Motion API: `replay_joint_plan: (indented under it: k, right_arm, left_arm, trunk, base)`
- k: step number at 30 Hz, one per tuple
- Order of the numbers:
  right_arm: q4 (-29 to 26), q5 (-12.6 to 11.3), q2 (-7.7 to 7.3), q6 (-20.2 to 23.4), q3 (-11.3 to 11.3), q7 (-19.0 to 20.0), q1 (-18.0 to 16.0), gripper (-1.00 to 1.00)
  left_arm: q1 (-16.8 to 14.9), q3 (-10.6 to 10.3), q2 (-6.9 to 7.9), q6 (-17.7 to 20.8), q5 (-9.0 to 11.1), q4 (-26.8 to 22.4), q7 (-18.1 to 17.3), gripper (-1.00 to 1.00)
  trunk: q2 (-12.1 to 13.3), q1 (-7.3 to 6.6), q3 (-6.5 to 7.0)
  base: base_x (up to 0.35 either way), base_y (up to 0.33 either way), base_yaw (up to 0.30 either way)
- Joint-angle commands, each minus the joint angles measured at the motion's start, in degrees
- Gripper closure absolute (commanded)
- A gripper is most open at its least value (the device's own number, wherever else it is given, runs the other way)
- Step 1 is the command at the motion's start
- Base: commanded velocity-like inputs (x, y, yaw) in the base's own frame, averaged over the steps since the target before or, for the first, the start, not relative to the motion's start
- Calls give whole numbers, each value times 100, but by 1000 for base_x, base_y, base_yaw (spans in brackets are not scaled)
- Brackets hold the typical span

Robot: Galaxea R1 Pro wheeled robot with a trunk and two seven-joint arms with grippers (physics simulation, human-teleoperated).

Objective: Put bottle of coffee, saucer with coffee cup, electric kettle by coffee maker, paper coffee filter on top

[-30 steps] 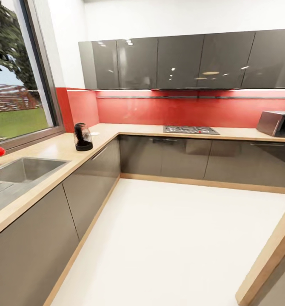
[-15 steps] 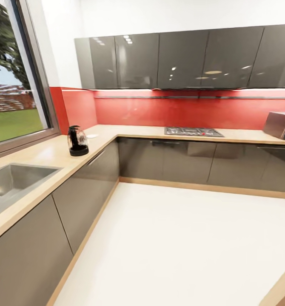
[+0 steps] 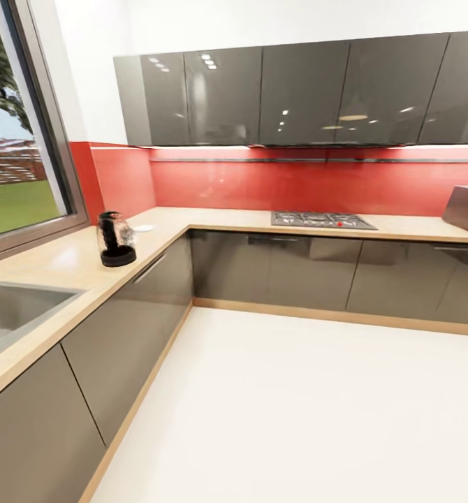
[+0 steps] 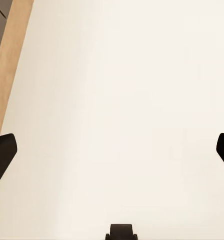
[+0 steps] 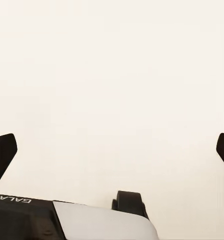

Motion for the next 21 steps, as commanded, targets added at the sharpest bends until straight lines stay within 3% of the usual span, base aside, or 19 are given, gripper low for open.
replay_joint_plan:
  k: [1,21]
  right_arm:
    - [0,1,-1,-3,10,1,-3,-100]
    - [44,1,6,-3,10,1,-3,-100]
  left_arm:
    - [3,1,1,-2,0,-9,0,-100]
    - [3,1,-1,-2,-1,-9,-2,-100]
  trunk:
    - [-2,3,-5]
    - [-2,3,-5]
  base:
    - [326,-87,0]
    - [308,-142,10]
